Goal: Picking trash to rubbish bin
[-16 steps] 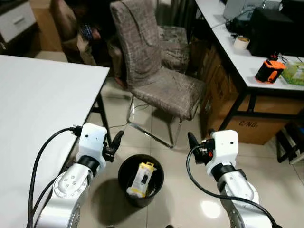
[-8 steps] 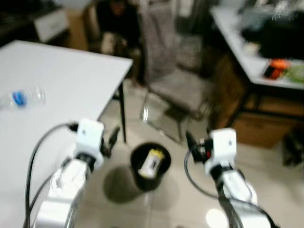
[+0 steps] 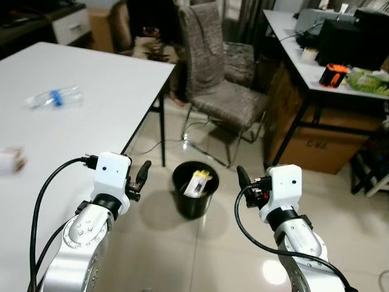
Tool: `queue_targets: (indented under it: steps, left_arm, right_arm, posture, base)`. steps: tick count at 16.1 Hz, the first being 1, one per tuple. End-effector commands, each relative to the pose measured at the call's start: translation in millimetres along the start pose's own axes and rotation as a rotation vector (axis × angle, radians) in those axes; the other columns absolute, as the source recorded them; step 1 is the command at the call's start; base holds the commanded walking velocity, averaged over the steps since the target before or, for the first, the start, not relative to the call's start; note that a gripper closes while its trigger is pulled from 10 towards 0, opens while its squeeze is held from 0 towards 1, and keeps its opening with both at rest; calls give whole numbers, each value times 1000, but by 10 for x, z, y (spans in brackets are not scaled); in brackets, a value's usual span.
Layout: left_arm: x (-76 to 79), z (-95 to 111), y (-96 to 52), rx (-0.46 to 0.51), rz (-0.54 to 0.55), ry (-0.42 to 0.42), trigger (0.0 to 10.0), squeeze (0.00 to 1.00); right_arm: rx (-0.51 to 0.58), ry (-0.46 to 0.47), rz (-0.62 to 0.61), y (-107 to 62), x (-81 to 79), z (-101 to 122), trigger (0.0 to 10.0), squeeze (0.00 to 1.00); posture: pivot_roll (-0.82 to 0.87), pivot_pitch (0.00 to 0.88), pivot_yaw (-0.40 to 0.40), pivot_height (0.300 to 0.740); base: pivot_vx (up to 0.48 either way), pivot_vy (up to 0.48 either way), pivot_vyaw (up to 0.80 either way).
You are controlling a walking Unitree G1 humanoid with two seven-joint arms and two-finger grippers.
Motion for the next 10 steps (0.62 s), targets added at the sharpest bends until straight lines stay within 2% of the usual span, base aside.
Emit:
queue_targets:
  steps: [1,8,10]
  left_arm:
    - [9,14,-11,4,6,0,10000,0]
    - [-4,20,-13,12,20,4,10000,0]
    - [-28,77,4,55,37,30,10000,0]
  right_arm:
    - [4,-8,-11,9,36,5,10000,0]
    - [4,-7,-2,20,35,-2,10000,0]
    - [33,-24,21,24,12,41,10000,0]
  posture:
    - [-34,0,-34,740]
    - [-32,0,-38,740]
    - [-34,0,-38,740]
  base:
    - [-307,0,0]
    - [-299,0,0]
    - [0,0,0]
Point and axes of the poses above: a point about 5 cm out from each wrist's last joint towards the gripper, its own y axis pointing out of the wrist towards the gripper, its own z axis along the axis of the wrist's last joint, x = y × z, the point moved 1 cm from there along y, pointing out of the wrist towards the gripper, and after that the axes turned 13 degrees about -y, right-handed, at the moved point
